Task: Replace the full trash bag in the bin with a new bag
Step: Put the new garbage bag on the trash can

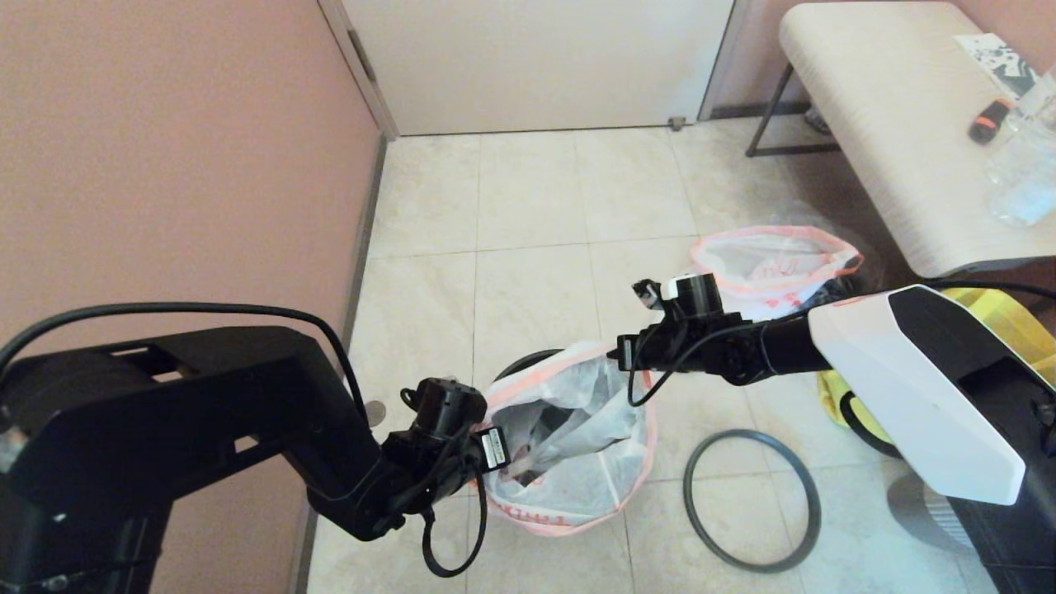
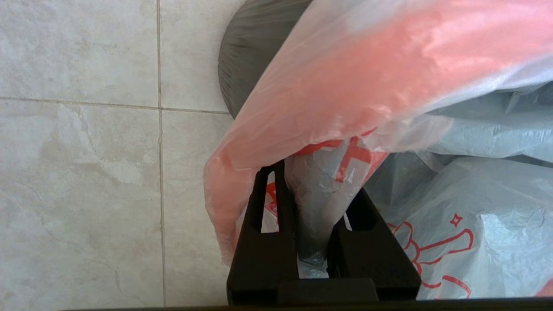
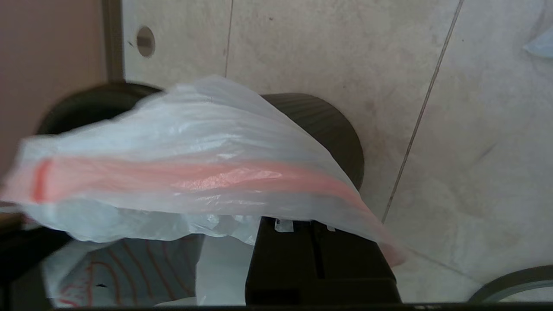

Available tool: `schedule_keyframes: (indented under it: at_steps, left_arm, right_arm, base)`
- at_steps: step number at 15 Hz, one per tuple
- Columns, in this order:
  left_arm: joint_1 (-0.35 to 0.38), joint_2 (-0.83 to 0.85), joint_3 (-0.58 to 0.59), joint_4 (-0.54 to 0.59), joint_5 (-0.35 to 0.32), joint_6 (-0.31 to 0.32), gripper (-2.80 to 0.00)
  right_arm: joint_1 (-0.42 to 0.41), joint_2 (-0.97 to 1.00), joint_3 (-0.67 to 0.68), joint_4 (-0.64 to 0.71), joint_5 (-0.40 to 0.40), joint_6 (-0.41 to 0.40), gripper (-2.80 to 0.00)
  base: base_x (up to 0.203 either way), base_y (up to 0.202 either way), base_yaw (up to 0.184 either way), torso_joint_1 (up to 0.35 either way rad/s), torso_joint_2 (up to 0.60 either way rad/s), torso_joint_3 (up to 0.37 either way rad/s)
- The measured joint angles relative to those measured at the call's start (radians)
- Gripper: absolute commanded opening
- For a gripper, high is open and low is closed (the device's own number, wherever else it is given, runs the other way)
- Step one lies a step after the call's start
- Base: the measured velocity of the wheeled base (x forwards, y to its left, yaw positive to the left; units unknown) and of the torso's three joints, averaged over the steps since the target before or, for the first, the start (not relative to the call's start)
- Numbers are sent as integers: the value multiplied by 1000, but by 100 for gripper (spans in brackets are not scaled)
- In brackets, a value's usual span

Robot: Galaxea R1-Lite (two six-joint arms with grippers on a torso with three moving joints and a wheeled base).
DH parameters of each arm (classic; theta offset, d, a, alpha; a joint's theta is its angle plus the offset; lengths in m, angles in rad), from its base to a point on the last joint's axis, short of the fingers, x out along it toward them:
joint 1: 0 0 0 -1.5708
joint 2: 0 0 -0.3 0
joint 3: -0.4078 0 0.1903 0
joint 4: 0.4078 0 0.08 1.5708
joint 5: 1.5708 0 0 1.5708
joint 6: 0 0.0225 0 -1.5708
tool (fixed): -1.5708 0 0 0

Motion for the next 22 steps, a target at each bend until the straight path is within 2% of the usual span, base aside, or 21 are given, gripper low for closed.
schedule_keyframes:
  at_steps: [5,8,12,16,22]
  left_arm:
    - [4,10,-13,0,3,-1,-280]
    - [7,20,-26,1,6,-1,-280]
    - [11,24,-28,1,7,-1,-280]
    - [11,25,-28,1,7,-1,-280]
    - [11,24,-24,1,7,-1,-280]
  right_arm:
    - [-3,-73,83,27,87,45,-280]
    - [17,-172,227,-17,78,41,-280]
    - [103,-253,356,-108,22,-16,-280]
    - [147,-258,351,-108,17,-41,-280]
    - [138,-179,208,-86,-6,-39,-280]
  base:
    - [0,0,0,0,0,0]
    - [0,0,0,0,0,0]
    - [0,0,0,0,0,0]
    - [0,0,0,0,0,0]
    - [0,0,0,0,0,0]
